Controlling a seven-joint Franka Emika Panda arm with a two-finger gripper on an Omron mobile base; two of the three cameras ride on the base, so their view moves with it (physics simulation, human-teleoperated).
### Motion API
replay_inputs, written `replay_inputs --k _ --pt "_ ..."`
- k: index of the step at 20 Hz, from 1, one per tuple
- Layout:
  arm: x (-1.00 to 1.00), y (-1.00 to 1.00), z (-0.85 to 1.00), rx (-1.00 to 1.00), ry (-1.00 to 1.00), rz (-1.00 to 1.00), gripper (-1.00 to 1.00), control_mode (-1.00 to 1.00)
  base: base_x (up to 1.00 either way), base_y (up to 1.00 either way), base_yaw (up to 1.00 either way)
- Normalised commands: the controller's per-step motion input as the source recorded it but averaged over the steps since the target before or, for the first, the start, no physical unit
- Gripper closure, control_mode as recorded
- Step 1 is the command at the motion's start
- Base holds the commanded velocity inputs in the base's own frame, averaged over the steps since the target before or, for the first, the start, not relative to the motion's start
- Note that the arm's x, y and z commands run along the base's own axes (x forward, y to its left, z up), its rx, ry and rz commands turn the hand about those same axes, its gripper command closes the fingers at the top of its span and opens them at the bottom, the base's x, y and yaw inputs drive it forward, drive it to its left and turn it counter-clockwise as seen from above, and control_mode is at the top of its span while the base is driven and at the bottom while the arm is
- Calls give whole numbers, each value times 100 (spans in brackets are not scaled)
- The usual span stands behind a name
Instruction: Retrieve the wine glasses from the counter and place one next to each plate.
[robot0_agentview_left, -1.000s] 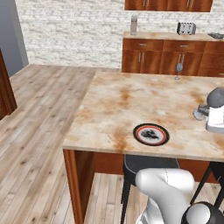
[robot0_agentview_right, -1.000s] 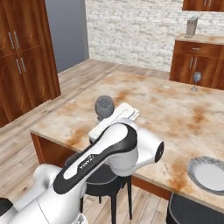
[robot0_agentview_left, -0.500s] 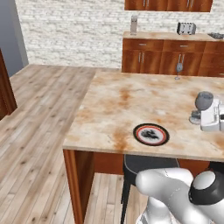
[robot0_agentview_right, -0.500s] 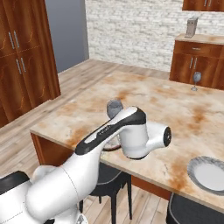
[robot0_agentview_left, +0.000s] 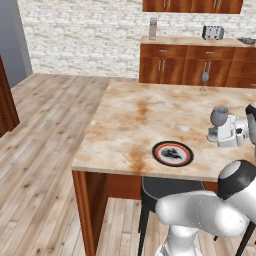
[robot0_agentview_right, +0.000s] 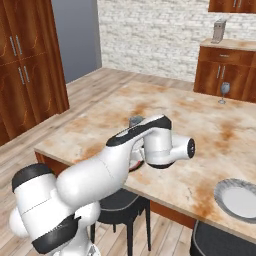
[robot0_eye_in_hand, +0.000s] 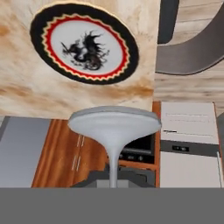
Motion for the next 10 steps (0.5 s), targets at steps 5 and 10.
replay_inputs --k 5,10 --pt "58 -17 -46 0 2 0 100 -100 0 0 0" --pt "48 -28 -45 0 6 0 100 -100 0 0 0"
